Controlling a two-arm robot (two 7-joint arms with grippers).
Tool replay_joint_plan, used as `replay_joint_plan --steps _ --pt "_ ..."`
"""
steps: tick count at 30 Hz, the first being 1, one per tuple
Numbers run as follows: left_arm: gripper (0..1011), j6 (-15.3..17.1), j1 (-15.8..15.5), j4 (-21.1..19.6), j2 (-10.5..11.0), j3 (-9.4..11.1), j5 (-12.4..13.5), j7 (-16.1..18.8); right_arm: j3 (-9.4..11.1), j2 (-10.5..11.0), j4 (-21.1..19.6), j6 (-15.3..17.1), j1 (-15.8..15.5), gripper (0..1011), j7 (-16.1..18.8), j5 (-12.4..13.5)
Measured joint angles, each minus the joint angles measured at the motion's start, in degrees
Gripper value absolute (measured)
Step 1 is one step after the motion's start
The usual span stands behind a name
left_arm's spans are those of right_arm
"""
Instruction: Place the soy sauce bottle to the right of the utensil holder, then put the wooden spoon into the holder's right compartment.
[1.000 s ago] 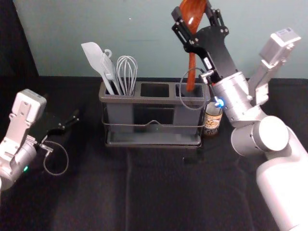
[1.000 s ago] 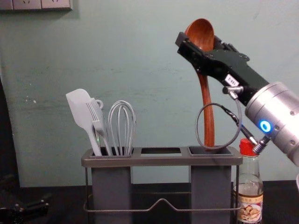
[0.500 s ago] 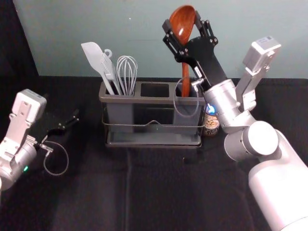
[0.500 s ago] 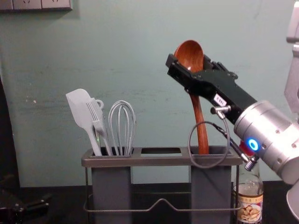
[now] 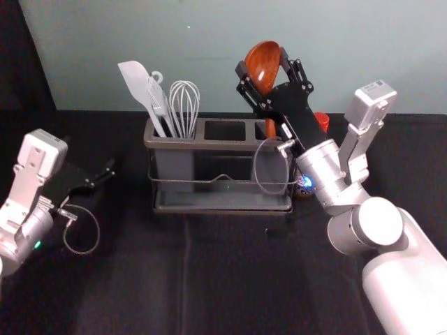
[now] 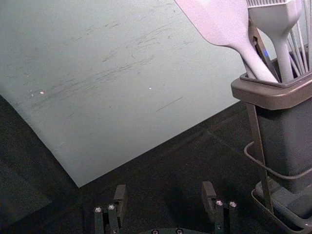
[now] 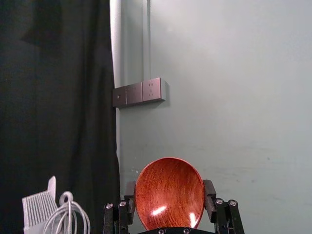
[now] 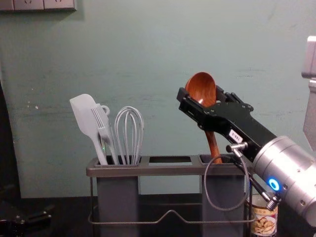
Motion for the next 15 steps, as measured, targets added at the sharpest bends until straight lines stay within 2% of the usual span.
replay_joint_plan --steps 15 --pt "1000 0.0 0.0 0.0 0.0 0.0 0.0 0.0 0.5 -0.2 -0.1 -0.2 -0.4 838 -0.3 -0.4"
